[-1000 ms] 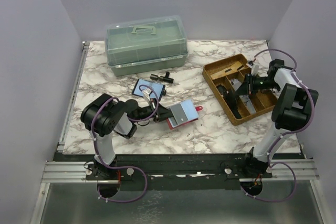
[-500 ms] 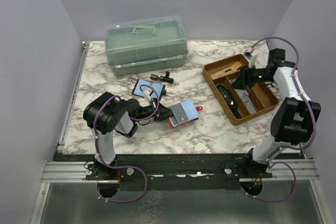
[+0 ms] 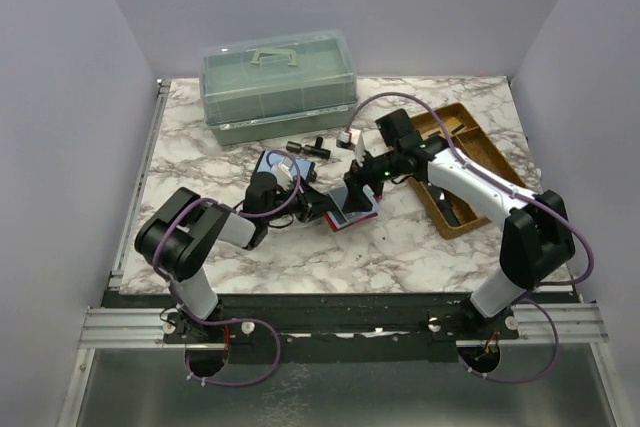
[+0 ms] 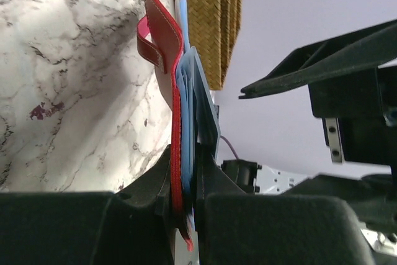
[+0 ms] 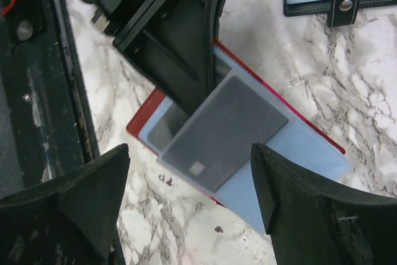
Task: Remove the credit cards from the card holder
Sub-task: Remove the credit card from the card holder.
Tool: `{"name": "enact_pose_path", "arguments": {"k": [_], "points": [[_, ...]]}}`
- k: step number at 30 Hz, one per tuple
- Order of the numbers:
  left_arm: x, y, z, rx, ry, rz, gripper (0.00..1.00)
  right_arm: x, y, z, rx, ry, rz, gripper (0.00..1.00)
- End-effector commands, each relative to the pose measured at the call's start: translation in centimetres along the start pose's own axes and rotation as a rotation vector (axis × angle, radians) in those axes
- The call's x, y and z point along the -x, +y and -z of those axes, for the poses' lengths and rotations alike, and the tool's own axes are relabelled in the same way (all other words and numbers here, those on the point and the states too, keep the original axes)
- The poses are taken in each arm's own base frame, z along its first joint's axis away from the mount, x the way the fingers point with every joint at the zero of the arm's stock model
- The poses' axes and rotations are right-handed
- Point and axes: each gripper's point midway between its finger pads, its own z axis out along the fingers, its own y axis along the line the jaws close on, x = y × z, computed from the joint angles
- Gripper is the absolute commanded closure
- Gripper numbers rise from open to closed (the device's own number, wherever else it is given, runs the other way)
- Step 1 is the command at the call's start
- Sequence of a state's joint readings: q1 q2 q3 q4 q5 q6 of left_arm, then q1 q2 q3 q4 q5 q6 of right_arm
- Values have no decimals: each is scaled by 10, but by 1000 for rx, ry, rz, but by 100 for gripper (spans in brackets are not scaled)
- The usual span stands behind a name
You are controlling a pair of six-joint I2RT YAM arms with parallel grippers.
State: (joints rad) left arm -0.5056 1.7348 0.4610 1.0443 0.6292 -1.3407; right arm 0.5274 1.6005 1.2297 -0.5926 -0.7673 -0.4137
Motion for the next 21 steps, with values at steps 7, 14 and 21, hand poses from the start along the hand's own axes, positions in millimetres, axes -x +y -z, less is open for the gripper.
{"name": "enact_pose_path", "arguments": {"k": [7, 14, 21], "points": [[11, 10, -6, 235, -68, 30, 100, -6, -25, -37, -227, 134, -41, 13], [11, 8, -7, 246, -61, 21, 100, -4, -41, -35, -325, 149, -50, 16], [11, 5, -7, 238, -57, 16, 100, -16, -45, -39, -342, 169, -76, 20]]}}
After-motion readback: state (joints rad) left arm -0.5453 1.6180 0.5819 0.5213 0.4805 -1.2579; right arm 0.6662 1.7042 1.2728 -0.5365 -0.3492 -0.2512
